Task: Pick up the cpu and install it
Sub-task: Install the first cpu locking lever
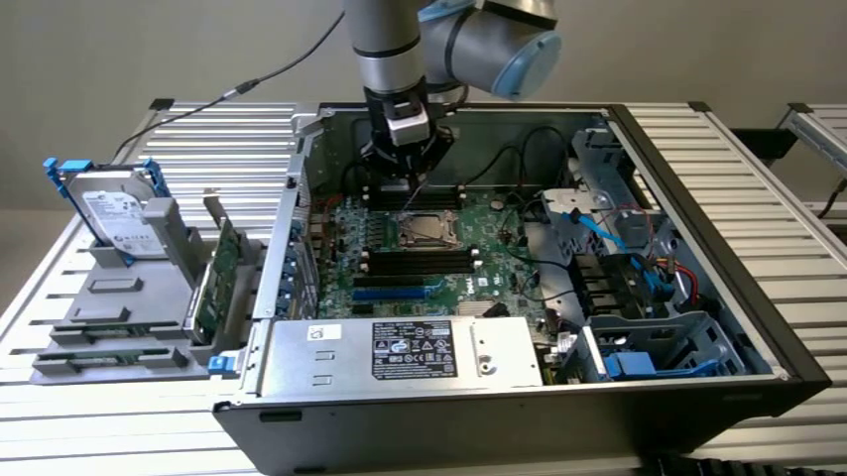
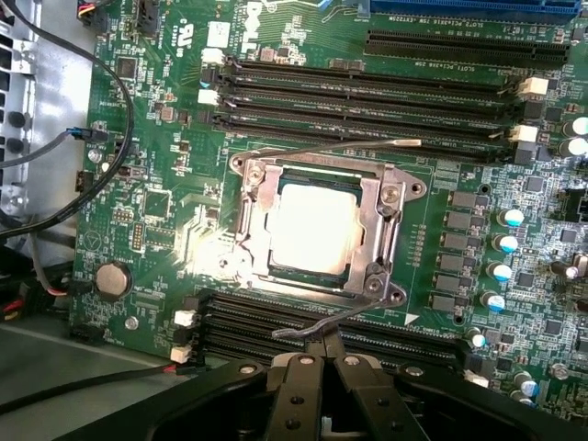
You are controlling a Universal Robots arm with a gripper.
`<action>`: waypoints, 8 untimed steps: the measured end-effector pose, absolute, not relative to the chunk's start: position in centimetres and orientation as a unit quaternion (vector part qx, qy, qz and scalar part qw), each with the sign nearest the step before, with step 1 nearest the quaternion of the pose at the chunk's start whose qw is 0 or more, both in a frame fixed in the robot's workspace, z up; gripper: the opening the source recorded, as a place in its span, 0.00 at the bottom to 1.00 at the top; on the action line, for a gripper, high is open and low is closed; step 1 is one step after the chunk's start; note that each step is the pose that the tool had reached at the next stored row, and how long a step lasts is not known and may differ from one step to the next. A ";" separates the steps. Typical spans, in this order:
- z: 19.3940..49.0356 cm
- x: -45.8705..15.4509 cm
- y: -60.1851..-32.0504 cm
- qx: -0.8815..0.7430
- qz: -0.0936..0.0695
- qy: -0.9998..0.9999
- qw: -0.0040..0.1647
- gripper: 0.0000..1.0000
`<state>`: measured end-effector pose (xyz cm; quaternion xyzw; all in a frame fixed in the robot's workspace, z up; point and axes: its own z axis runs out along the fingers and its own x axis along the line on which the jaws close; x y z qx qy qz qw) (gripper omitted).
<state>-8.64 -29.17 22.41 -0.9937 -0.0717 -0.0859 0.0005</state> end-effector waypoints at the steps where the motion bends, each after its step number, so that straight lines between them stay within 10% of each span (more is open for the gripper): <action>1: 22.4 -8.8 -29.2 -0.994 -0.086 -0.073 0.001 0.11; 8: 22.4 -10.2 -29.2 -0.993 -0.086 -0.080 0.001 0.11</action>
